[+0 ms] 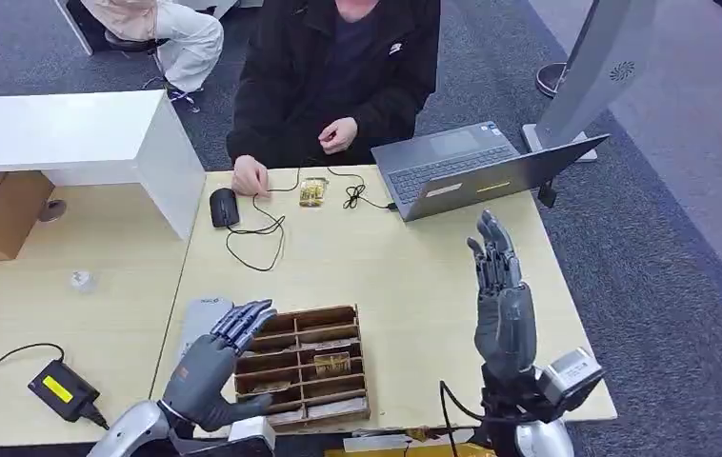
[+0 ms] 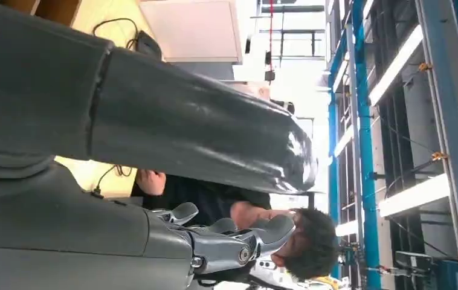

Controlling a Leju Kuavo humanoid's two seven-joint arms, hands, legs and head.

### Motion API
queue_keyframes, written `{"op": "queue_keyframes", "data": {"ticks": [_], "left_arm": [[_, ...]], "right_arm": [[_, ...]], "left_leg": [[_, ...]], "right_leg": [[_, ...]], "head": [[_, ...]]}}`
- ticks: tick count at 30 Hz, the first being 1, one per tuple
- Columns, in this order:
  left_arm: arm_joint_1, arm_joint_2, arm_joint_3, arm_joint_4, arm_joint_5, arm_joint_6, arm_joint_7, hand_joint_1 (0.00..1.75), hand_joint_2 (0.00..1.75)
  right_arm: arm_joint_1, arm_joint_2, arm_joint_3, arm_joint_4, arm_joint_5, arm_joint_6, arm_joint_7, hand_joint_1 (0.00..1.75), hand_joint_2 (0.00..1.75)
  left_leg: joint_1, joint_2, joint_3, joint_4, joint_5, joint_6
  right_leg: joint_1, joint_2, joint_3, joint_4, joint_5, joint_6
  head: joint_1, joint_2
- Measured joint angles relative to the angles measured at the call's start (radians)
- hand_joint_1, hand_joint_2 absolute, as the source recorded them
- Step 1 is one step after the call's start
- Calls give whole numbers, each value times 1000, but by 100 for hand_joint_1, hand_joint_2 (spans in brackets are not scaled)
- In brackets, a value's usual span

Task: Pass the card to the sensor for recognition and then transmit it.

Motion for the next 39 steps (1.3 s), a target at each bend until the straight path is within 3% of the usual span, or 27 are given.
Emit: {"op": "queue_keyframes", "data": {"ticks": [1,2,11,34,39], "left_arm": [[0,-1,0,0,-10,8,10,0,175],[0,-3,0,0,-22,17,19,175,175],[1,-28,0,0,-67,80,38,175,175],[11,-41,0,0,-37,93,7,175,175],[13,-51,1,-2,-39,126,7,175,175]], "right_arm": [[2,0,-1,0,3,1,0,0,0],[4,0,-2,-1,6,1,0,0,0],[14,0,-8,-2,9,7,0,0,0],[18,0,-8,-3,9,0,0,0,0],[18,0,-8,-7,9,-2,0,0,0]], "left_leg": [[0,0,0,0,0,0],[0,0,0,0,0,0],[0,0,0,0,0,0],[0,0,0,0,0,0],[0,0,0,0,0,0]], "right_leg": [[0,0,0,0,0,0],[0,0,0,0,0,0],[0,0,0,0,0,0],[0,0,0,0,0,0],[0,0,0,0,0,0]], "head": [[0,0],[0,0],[0,0],[0,0],[0,0]]}}
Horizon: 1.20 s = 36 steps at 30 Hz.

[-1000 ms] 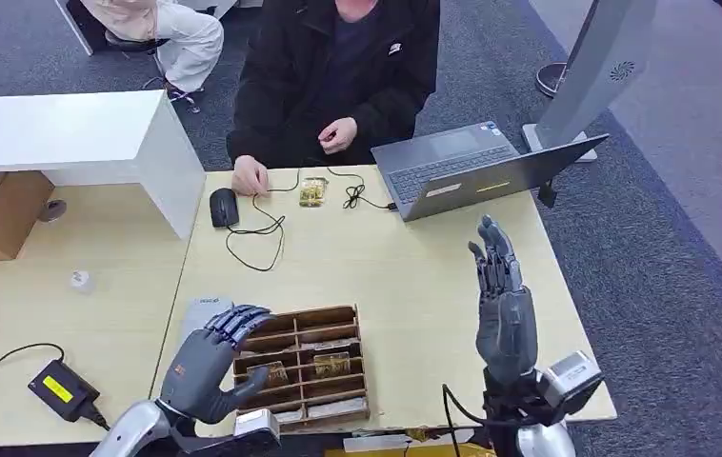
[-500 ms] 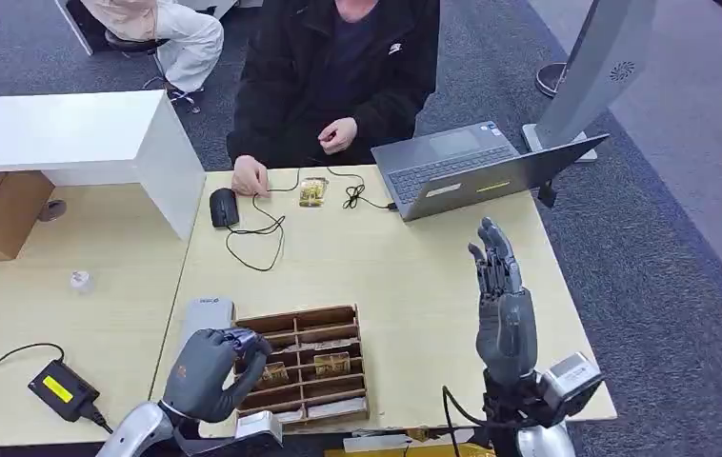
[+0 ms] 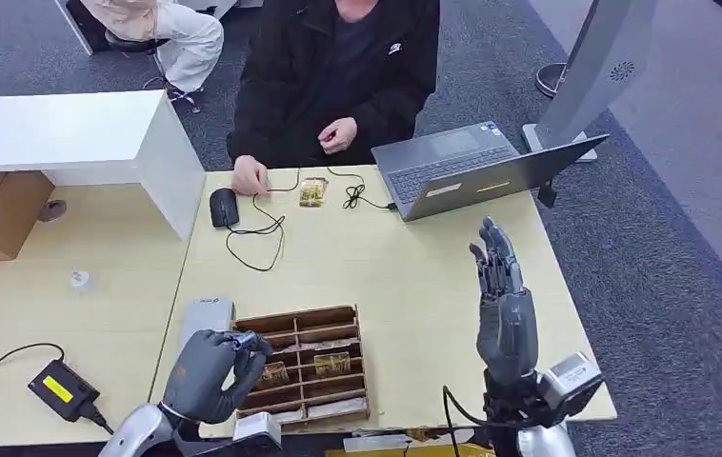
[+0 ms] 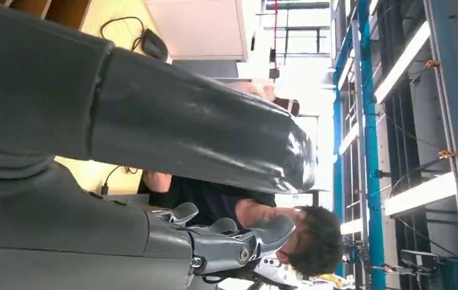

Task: Pass the card to the sensor for recognition and then transmit it.

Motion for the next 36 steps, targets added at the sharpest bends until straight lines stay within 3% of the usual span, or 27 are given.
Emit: {"op": "queue_keyframes", "data": {"ticks": [6,8,14,20,21,22,27,36], "left_arm": [[12,-40,19,-25,34,140,-36,175,175],[17,-49,24,-37,57,156,-50,175,175],[23,-63,26,-57,117,159,-85,175,175],[25,-60,27,-58,105,83,-82,175,175],[25,-59,27,-58,103,76,-82,31,175],[25,-59,27,-58,101,69,-77,0,175],[25,-50,27,-56,69,13,-29,0,175],[25,-32,26,-52,41,-24,-5,0,175]], "right_arm": [[4,0,0,-5,3,-7,0,0,0],[5,0,0,-7,3,-9,0,0,0],[5,0,0,-9,3,-18,0,0,0],[5,0,0,-9,3,-22,0,0,0],[5,0,0,-9,3,-22,0,0,0],[5,0,0,-9,3,-22,0,0,0],[5,0,0,-9,3,-22,0,0,0],[5,0,0,-9,3,-19,1,0,0]], "left_leg": [[0,0,0,0,0,0],[0,0,0,0,0,0],[0,0,0,0,0,0],[0,0,0,0,0,0],[0,0,0,0,0,0],[0,0,0,0,0,0],[0,0,0,0,0,0],[0,0,0,0,0,0]], "right_leg": [[0,0,0,0,0,0],[0,0,0,0,0,0],[0,0,0,0,0,0],[0,0,0,0,0,0],[0,0,0,0,0,0],[0,0,0,0,0,0],[0,0,0,0,0,0],[0,0,0,0,0,0]], "head": [[0,0],[0,0],[0,0],[0,0],[0,0],[0,0],[0,0],[0,0]]}}
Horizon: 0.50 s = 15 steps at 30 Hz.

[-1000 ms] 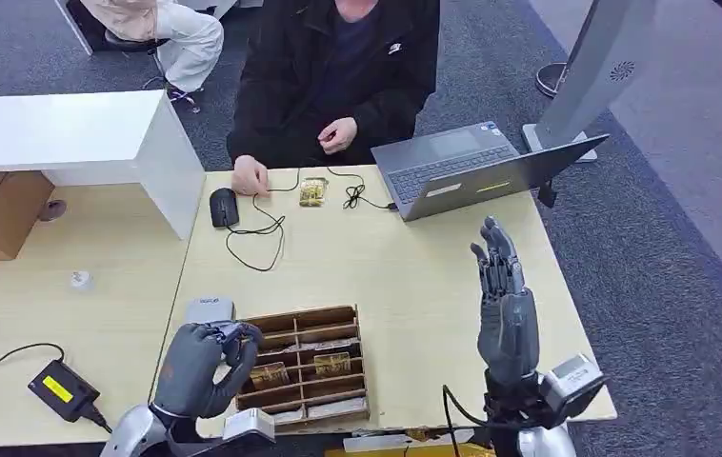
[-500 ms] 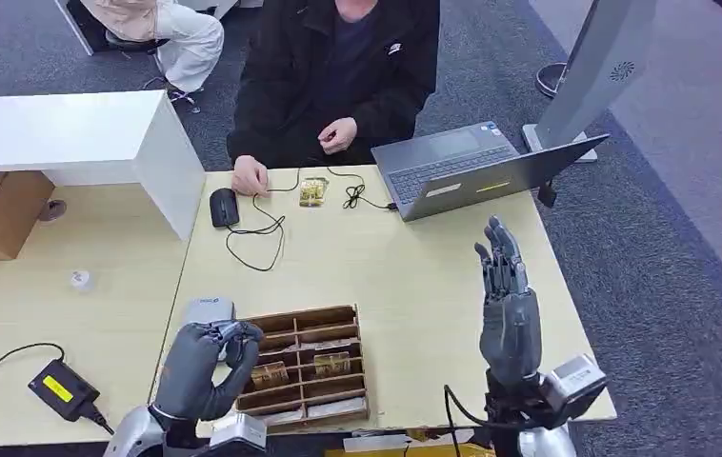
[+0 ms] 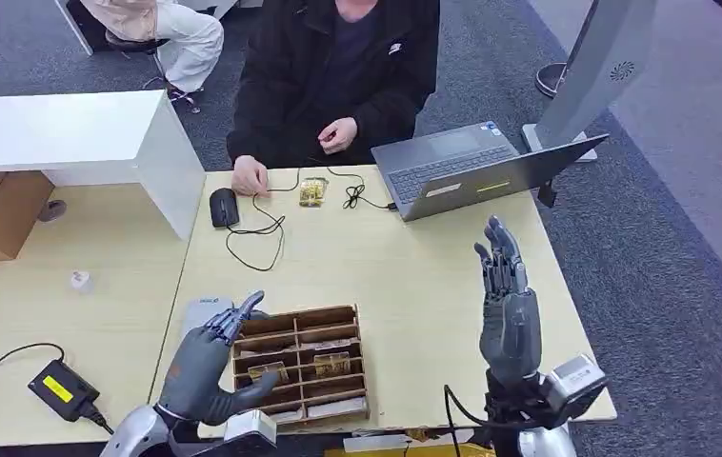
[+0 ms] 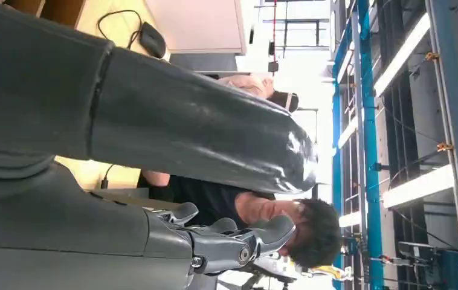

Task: Pass the card to the sensor for recognition and then transmit it.

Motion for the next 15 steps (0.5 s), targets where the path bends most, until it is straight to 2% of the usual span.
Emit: {"op": "queue_keyframes", "data": {"ticks": [15], "left_arm": [[0,19,0,27,-38,-45,60,0,175]], "right_arm": [[1,0,-2,0,0,18,10,0,0]], "left_leg": [[0,0,0,0,0,0]], "right_leg": [[0,0,0,0,0,0]], "head": [[0,0]]}}
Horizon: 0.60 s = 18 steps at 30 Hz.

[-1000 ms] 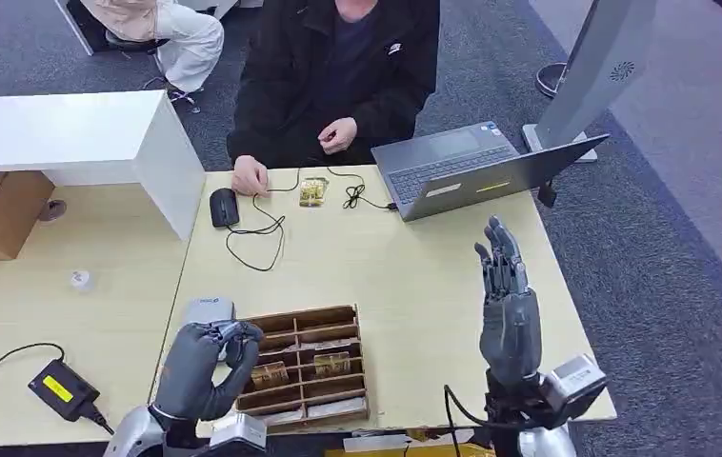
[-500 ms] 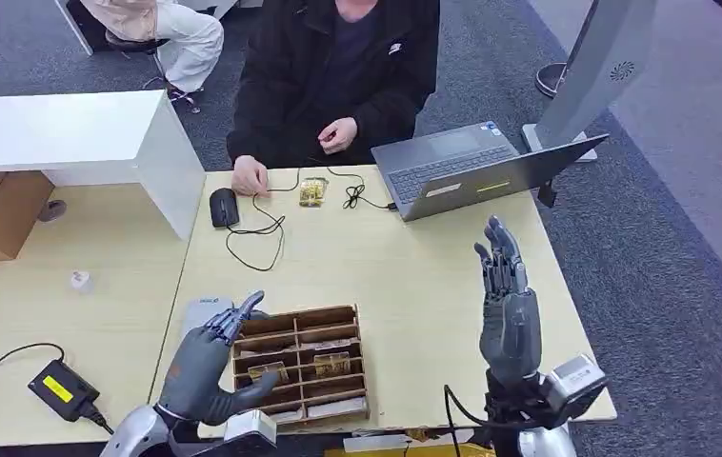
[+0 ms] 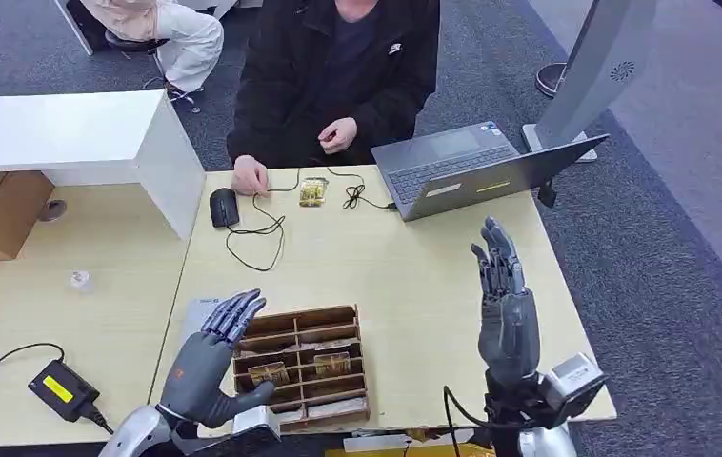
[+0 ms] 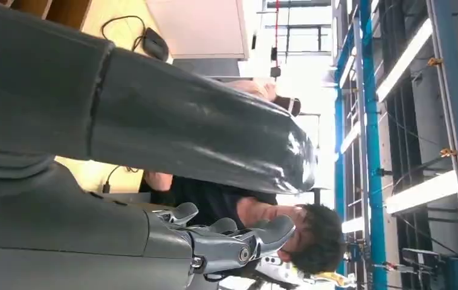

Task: Pass the card to the sensor for recognition and then transmit it.

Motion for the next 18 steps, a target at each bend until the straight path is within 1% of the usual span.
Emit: {"op": "queue_keyframes", "data": {"ticks": [4,16,17,18], "left_arm": [[-1,0,0,17,4,-4,10,0,175],[-4,0,11,59,16,-17,9,2,175],[-5,0,12,60,16,-17,9,175,175],[-5,0,13,60,16,-17,9,175,175]], "right_arm": [[0,0,0,0,0,4,1,0,0],[-1,0,0,0,0,13,3,0,0],[-1,0,0,0,0,13,3,0,0],[-1,0,0,0,0,13,3,0,0]], "left_leg": [[0,0,0,0,0,0],[0,0,0,0,0,0],[0,0,0,0,0,0],[0,0,0,0,0,0]], "right_leg": [[0,0,0,0,0,0],[0,0,0,0,0,0],[0,0,0,0,0,0],[0,0,0,0,0,0]], "head": [[0,0],[0,0],[0,0],[0,0]]}}
